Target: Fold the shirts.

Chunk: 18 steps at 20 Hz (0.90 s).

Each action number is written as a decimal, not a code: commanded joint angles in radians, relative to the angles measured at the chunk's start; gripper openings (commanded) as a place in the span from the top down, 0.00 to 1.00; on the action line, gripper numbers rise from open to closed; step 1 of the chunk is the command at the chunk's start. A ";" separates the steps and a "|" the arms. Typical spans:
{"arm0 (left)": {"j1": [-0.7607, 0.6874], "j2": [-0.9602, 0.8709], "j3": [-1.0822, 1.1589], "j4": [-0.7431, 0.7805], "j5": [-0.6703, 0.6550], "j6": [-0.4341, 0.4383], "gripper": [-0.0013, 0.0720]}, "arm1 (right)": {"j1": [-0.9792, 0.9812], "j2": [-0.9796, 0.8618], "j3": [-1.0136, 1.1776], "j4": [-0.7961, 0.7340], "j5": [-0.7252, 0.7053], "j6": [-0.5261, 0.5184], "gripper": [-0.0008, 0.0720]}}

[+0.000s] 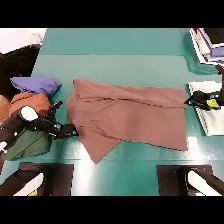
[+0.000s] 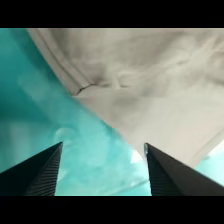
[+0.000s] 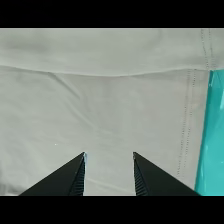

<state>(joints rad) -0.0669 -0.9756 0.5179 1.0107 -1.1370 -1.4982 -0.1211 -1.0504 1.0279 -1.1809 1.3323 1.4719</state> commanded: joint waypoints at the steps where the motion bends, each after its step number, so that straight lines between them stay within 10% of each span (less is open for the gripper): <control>1: 0.001 0.021 -0.077 -0.114 0.119 0.047 0.16 | 0.000 0.014 -0.007 0.016 -0.004 0.000 0.51; 9: -0.174 0.020 -0.076 -0.128 0.219 0.007 0.18 | -0.001 0.015 -0.007 0.038 0.016 0.000 0.51; 11: -0.174 0.020 -0.075 -0.127 0.201 0.006 0.80 | -0.006 0.015 -0.007 0.027 0.043 0.000 0.51; 12: -0.174 0.020 -0.074 -0.127 0.199 0.006 0.95 | -0.017 0.014 -0.008 0.027 0.066 -0.001 0.51; 18: -0.174 0.064 0.013 -0.014 0.077 0.005 0.95 | -0.192 0.081 -0.180 -0.203 0.195 -0.023 0.48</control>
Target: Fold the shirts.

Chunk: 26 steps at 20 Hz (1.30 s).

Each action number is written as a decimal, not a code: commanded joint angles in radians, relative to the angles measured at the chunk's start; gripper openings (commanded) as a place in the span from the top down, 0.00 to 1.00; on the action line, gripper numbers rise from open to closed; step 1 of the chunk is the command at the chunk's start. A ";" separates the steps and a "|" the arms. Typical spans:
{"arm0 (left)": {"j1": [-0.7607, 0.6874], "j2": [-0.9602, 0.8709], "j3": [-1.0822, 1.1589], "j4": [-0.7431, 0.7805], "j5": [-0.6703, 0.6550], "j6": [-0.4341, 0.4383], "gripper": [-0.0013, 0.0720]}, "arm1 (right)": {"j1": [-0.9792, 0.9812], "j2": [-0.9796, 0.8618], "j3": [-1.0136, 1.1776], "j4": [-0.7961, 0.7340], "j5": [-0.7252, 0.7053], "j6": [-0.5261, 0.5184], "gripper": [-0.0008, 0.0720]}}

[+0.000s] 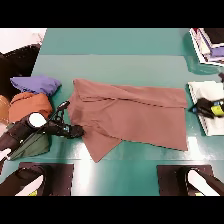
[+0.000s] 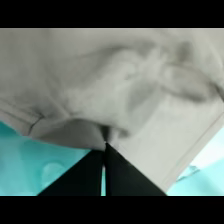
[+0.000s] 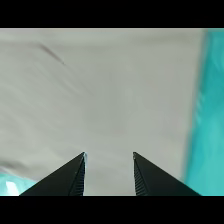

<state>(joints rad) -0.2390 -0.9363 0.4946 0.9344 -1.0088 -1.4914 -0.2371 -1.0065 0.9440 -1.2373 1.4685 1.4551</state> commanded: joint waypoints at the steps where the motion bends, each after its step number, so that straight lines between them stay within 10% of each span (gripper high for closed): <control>1: -0.002 0.037 0.046 0.068 -0.053 -0.002 0.95 | -0.116 0.055 -0.167 -0.172 0.054 -0.007 0.27; 6: -0.003 0.039 0.056 0.061 -0.048 0.000 0.95 | -0.219 0.004 -0.410 -0.118 0.018 -0.010 0.23; 12: -0.002 0.039 0.056 0.079 -0.048 0.007 0.95 | -0.219 -0.070 -0.451 0.015 -0.056 -0.036 0.43; 17: -0.002 0.040 0.056 0.140 -0.146 -0.002 0.95 | -0.219 0.030 -0.451 0.013 -0.067 -0.096 0.97; 26: -0.003 0.372 0.072 0.210 -0.468 -0.151 0.95 | -0.219 0.381 -0.437 0.004 0.140 -0.097 0.97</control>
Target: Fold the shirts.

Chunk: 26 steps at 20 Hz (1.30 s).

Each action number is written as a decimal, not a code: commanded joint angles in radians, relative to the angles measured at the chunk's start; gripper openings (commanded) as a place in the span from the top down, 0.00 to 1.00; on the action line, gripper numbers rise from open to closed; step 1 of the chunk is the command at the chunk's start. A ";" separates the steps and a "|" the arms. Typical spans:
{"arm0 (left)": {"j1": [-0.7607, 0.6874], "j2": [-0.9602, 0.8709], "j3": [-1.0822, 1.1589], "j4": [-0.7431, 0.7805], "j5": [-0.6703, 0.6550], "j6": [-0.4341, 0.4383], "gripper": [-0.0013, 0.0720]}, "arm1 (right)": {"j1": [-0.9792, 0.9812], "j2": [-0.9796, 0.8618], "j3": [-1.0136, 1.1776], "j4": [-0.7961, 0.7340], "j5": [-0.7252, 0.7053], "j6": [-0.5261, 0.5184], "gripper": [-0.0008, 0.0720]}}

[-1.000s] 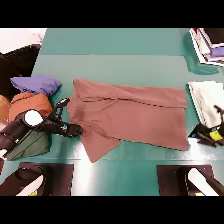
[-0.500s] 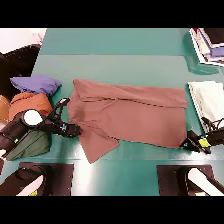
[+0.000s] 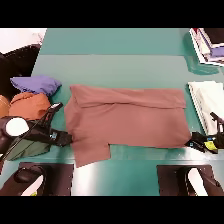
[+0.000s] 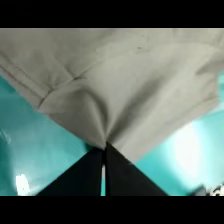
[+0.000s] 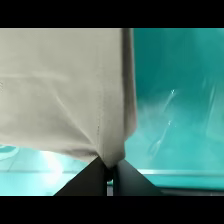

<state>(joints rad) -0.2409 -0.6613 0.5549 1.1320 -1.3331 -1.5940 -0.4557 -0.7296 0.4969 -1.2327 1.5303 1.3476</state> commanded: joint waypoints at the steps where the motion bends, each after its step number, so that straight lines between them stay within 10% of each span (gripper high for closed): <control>1: 0.000 0.097 0.039 0.013 -0.156 -0.056 0.95 | 0.001 0.124 0.031 0.002 0.078 0.024 0.97; 9: 0.006 -0.171 0.291 0.244 0.175 -0.002 0.95 | 0.298 -0.158 0.352 0.003 -0.106 0.104 0.97; 20: 0.111 -0.648 0.517 0.188 0.563 0.083 0.95 | 0.415 -0.747 0.826 0.015 -0.192 0.111 0.94; 21: 0.111 -0.657 0.517 0.187 0.576 0.078 0.88 | 0.415 -0.771 0.845 0.033 -0.193 0.110 0.74; 23: 0.111 -0.657 0.517 0.188 0.586 0.034 0.22 | 0.403 -0.808 0.879 0.118 -0.200 0.090 0.45; 26: 0.111 -0.649 0.549 0.194 0.500 0.031 0.21 | 0.359 -0.793 0.880 0.195 -0.205 0.038 0.45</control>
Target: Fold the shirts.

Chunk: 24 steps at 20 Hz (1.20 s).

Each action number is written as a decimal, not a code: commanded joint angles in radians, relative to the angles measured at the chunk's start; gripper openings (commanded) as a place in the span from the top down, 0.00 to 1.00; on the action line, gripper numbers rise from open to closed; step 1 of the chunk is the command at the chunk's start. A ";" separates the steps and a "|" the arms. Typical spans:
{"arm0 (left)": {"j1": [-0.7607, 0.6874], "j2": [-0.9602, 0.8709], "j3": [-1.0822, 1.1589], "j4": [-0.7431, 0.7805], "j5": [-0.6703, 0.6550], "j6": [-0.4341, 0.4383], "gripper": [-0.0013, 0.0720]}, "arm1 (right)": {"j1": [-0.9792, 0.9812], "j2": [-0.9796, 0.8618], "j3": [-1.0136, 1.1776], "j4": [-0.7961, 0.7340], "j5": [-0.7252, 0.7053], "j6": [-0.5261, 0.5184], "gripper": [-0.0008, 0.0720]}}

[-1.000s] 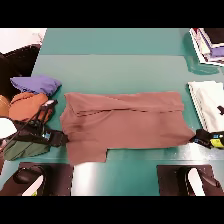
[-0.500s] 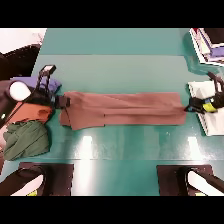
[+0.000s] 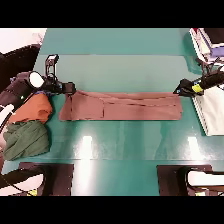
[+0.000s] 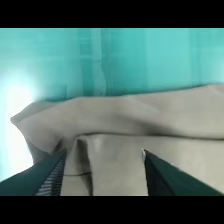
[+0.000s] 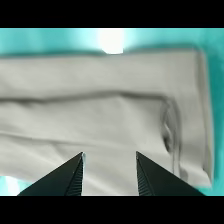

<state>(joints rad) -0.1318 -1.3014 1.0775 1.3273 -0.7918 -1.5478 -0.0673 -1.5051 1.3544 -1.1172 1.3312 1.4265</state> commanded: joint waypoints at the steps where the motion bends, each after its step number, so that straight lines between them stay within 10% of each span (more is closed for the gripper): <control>1: 0.002 -0.008 0.051 0.000 -0.103 -0.015 0.26 | -0.058 0.002 0.000 0.074 -0.005 -0.056 0.45; 4: 0.002 -0.008 0.103 -0.009 -0.229 0.014 0.94 | -0.170 0.058 -0.111 0.077 0.008 -0.098 0.44; 6: 0.002 -0.009 0.103 -0.058 -0.240 0.014 0.95 | -0.245 0.052 -0.185 0.080 0.027 -0.123 0.19; 15: 0.000 -0.018 0.097 -0.248 -0.235 0.055 0.95 | -0.194 -0.149 -0.233 0.244 -0.012 -0.217 0.20; 18: -0.002 -0.018 0.087 -0.309 -0.200 0.055 0.95 | -0.134 -0.181 -0.178 0.253 -0.011 -0.220 0.49; 20: -0.032 -0.019 0.087 -0.311 -0.161 0.054 0.95 | -0.111 -0.170 -0.148 0.253 -0.011 -0.248 0.93; 24: -0.158 -0.105 0.127 -0.311 -0.113 0.054 0.95 | -0.101 -0.087 -0.063 0.270 0.035 -0.249 0.97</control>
<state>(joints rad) -0.2176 -1.3552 1.1809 1.0286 -0.9440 -1.4940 -0.1844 -1.6337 1.2335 -0.8730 1.3235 1.1862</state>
